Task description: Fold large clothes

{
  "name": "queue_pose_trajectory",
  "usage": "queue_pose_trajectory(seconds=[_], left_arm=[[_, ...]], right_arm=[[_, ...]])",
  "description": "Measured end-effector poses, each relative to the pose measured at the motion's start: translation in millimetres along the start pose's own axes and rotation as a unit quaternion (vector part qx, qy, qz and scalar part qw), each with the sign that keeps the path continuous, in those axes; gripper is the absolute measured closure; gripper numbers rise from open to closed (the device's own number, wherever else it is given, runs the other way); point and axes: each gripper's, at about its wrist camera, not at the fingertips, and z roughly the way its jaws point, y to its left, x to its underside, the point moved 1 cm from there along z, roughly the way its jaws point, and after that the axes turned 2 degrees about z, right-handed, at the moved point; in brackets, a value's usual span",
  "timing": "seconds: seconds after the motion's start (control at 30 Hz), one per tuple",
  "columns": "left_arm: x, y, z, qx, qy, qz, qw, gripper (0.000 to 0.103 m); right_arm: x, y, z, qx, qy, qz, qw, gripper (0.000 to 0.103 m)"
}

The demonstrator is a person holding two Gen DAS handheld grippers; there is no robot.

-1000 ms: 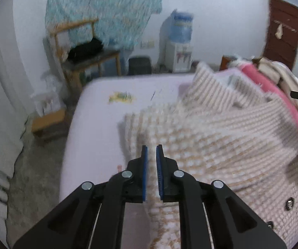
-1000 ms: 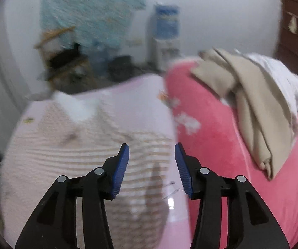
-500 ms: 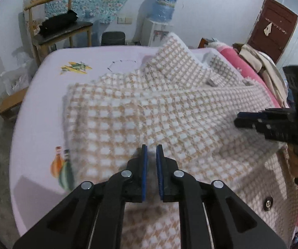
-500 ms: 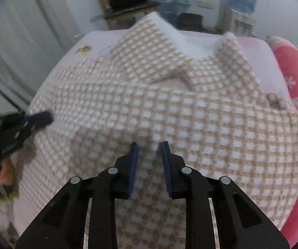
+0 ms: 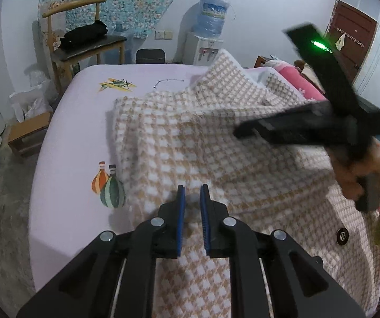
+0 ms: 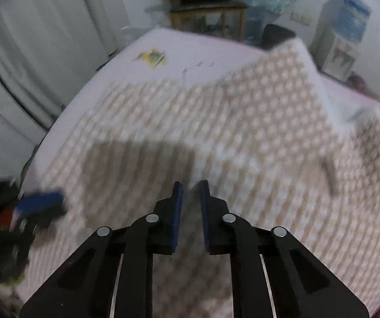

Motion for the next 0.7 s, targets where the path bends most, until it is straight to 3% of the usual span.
queue_pose_trajectory(seconds=[0.07, 0.13, 0.3, 0.4, 0.5, 0.6, 0.7], left_arm=[[2, 0, -5, 0.0, -0.004, 0.006, 1.0, 0.091], [5, 2, -11, 0.005, -0.008, 0.01, 0.9999, 0.09], [13, 3, -6, 0.01, 0.0, 0.013, 0.9999, 0.088], [17, 0, -4, 0.004, 0.003, 0.014, 0.9999, 0.088], [23, 2, 3, 0.003, 0.016, 0.009, 0.9998, 0.088], [23, 6, 0, 0.011, 0.015, -0.001, 0.9998, 0.088], [20, 6, -11, 0.013, 0.002, 0.005, 0.9999, 0.088]], right_arm=[[-9, -4, 2, -0.01, 0.002, 0.032, 0.999, 0.093], [-15, 0, -7, -0.021, -0.006, 0.034, 0.999, 0.086], [-8, 45, -19, -0.108, 0.016, -0.044, 0.993, 0.079], [-11, 68, 15, -0.067, 0.045, -0.08, 0.993, 0.079], [-29, 62, 26, -0.067, 0.025, -0.044, 0.996, 0.077], [-43, 35, 14, -0.053, -0.006, 0.025, 0.998, 0.071], [-33, 11, -26, -0.027, -0.05, 0.042, 0.997, 0.062]])
